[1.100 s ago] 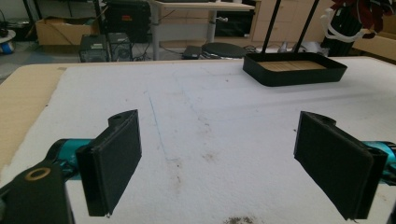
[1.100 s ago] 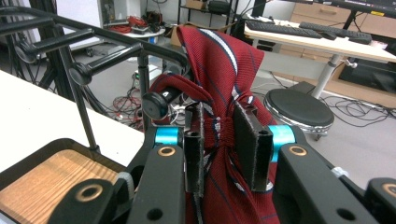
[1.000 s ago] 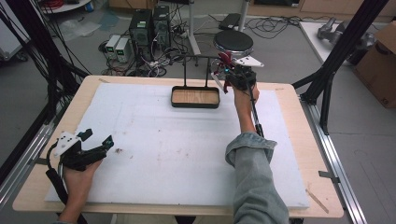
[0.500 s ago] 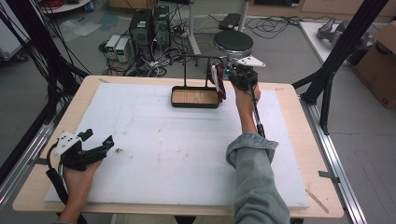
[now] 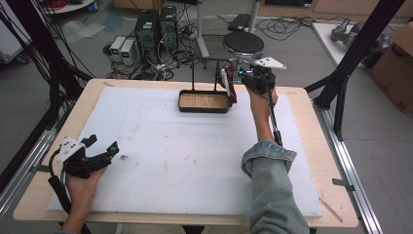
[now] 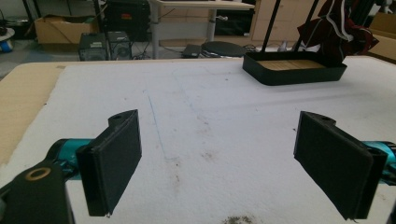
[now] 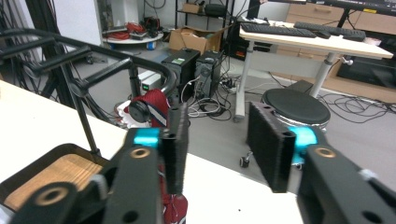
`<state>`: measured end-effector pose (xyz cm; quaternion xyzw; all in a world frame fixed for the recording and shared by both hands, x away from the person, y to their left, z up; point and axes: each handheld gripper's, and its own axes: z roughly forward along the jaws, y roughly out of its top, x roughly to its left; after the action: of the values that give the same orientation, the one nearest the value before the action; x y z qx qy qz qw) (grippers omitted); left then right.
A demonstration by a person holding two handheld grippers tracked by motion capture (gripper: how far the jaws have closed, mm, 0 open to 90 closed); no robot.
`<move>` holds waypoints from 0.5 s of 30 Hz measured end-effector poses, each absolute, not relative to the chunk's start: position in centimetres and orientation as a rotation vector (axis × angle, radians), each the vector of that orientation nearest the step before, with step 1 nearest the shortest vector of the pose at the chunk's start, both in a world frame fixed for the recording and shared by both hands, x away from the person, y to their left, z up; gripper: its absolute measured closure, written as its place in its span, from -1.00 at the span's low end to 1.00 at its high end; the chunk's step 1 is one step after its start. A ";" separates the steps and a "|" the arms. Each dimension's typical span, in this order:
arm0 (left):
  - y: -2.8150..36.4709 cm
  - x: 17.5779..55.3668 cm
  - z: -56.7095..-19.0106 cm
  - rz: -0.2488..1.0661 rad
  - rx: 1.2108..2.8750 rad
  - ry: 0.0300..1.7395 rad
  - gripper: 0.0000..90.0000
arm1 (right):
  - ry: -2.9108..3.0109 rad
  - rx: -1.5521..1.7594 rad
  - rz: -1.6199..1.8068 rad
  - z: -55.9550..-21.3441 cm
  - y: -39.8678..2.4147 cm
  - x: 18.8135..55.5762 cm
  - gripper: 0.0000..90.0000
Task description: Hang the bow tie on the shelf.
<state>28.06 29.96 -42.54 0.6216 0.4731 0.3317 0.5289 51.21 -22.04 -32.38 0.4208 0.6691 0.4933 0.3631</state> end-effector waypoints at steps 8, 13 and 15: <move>29.8 28.1 -42.6 0.790 1.488 1.128 -0.66 | 1.710 1.087 1.340 -31.3 -22.9 50.2 -0.11; 29.9 28.0 -42.6 0.797 1.485 1.132 -0.66 | 1.693 1.096 1.357 -30.9 -23.1 49.8 -0.23; 30.0 27.9 -42.5 0.797 1.482 1.131 -0.66 | 1.688 1.110 1.362 -30.7 -23.1 49.6 -0.31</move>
<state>27.94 29.95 -42.55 0.6203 0.4737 0.3335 0.5288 49.62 -23.13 -30.73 0.4277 0.6502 0.5245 0.3452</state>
